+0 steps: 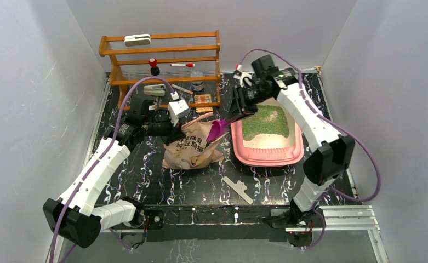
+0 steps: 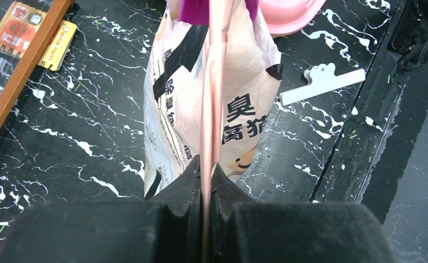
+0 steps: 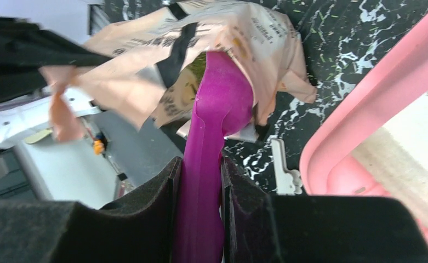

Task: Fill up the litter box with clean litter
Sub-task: 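Scoop the cat litter from the cat litter bag.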

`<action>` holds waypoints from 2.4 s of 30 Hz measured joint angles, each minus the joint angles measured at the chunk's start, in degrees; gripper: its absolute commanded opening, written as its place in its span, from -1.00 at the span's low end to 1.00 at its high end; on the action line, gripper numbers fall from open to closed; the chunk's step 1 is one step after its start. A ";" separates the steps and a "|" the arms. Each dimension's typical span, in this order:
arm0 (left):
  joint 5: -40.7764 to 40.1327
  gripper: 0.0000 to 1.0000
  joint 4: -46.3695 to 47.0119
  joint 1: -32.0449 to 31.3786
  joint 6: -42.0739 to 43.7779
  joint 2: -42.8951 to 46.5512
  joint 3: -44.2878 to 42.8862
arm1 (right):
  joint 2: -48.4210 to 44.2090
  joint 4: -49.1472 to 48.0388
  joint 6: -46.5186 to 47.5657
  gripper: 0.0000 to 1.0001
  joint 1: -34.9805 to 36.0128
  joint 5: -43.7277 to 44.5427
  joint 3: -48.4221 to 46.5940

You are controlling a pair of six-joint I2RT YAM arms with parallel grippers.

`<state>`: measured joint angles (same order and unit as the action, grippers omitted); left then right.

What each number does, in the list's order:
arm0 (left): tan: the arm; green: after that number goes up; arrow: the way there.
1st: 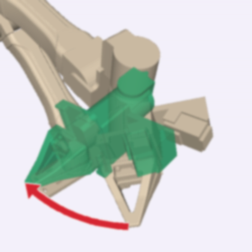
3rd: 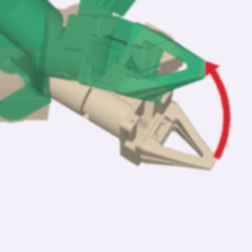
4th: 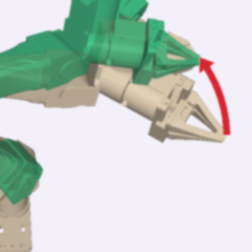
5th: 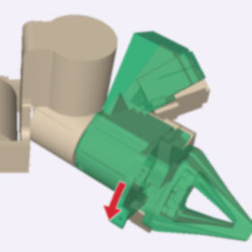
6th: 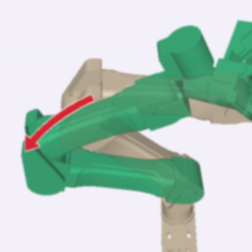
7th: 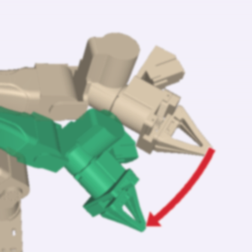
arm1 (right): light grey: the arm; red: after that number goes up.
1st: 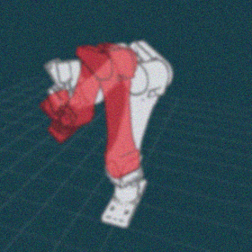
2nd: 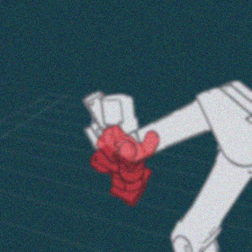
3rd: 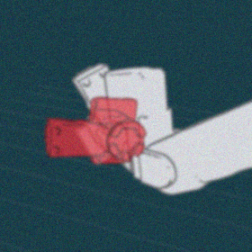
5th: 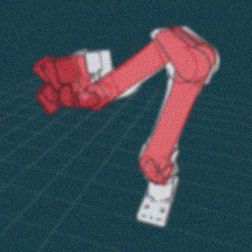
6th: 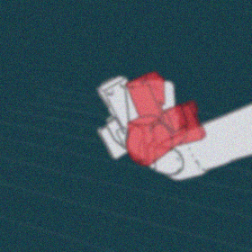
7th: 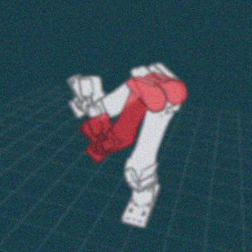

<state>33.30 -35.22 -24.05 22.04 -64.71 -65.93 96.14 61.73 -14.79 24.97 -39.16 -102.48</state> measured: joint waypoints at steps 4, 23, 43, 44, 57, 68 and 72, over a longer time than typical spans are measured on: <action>1.16 -1.00 -0.74 0.04 1.27 0.02 0.00 | 5.33 2.45 1.14 -1.00 4.04 5.29 -3.17; 0.17 -1.00 -1.22 0.07 4.07 0.74 0.22 | 18.93 7.39 0.31 -1.00 15.19 16.00 -14.78; 0.57 -1.00 -1.22 0.07 4.61 0.59 0.26 | 17.75 9.11 1.40 -1.00 11.89 14.58 -15.58; 0.57 -1.00 -1.22 0.07 4.70 0.57 0.26 | 19.12 8.72 1.55 -1.00 12.72 14.05 -15.98; -0.04 -1.00 -0.85 0.07 4.98 0.33 0.26 | 21.49 4.00 1.44 -1.00 12.11 8.11 -14.40; 0.07 -1.00 -0.76 0.07 4.87 0.33 0.26 | 14.93 1.01 -1.97 -1.00 8.04 10.56 -11.21; -0.09 -1.00 -0.74 0.07 4.74 0.33 0.26 | 15.30 2.45 -1.95 -1.00 12.87 17.42 -12.13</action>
<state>33.21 -35.97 -23.99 26.79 -64.38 -65.67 111.44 64.18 -16.73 37.85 -21.74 -114.61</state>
